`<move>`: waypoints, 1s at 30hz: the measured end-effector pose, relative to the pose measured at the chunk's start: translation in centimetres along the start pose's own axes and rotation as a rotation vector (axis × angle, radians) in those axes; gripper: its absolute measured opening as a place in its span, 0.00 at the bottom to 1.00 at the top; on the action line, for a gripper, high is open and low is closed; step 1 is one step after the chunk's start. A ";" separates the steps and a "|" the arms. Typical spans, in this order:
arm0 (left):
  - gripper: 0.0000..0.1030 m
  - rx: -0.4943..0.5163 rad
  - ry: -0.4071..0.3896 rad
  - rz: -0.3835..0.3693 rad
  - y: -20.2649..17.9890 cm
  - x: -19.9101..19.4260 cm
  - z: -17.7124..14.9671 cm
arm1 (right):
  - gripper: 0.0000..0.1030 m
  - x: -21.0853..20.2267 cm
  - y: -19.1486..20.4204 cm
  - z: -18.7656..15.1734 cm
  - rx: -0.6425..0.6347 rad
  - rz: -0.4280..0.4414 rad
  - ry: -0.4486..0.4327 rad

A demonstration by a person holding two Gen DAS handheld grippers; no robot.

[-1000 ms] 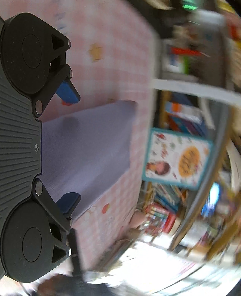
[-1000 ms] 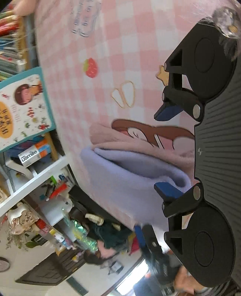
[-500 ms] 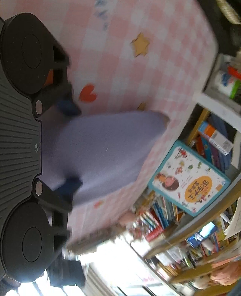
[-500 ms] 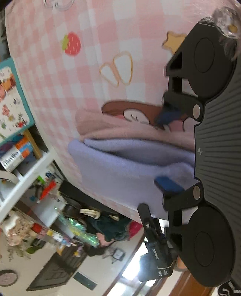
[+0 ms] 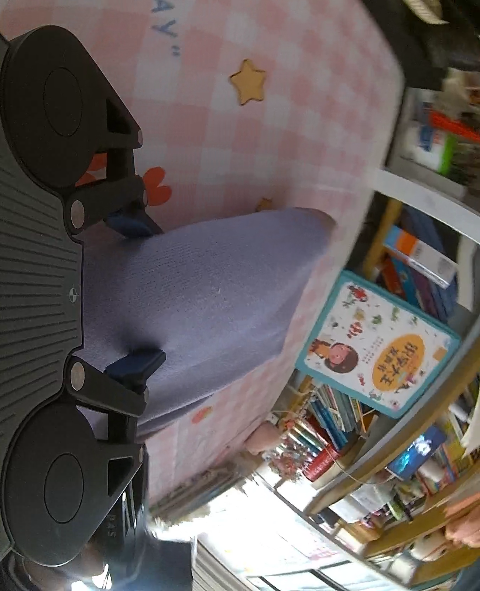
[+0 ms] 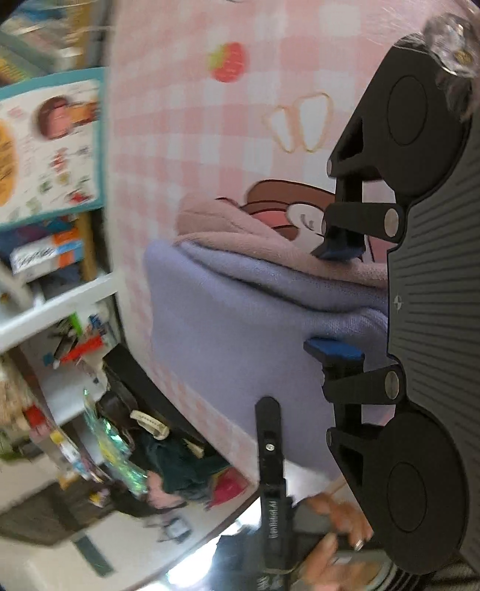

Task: Fold clothes

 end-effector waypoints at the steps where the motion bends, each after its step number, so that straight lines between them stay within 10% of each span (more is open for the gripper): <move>1: 0.65 -0.015 0.014 -0.014 0.0 0.2 -0.1 | 0.49 0.2 -0.2 0.0 0.034 0.019 0.004; 5: 0.66 -0.010 0.026 -0.021 -0.3 0.7 -0.2 | 0.56 0.4 -0.1 0.2 0.077 0.052 0.006; 16: 0.57 0.168 -0.078 0.054 -3.5 0.3 1.4 | 0.31 -1.2 2.3 1.5 -0.192 -0.052 -0.116; 30: 0.57 0.203 -0.083 0.050 -3.6 8.8 8.7 | 0.31 1.6 -4.2 9.4 -0.260 -0.144 -0.195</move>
Point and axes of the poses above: each gripper's, at about its wrist camera, not at the fingertips, and x roughly the way its jaws point, y to its left, z to its top, the point moved 10 cm from there along x, roughly the way its jaws point, and after that the axes turned 2 degrees about z, right-handed, at the moved point
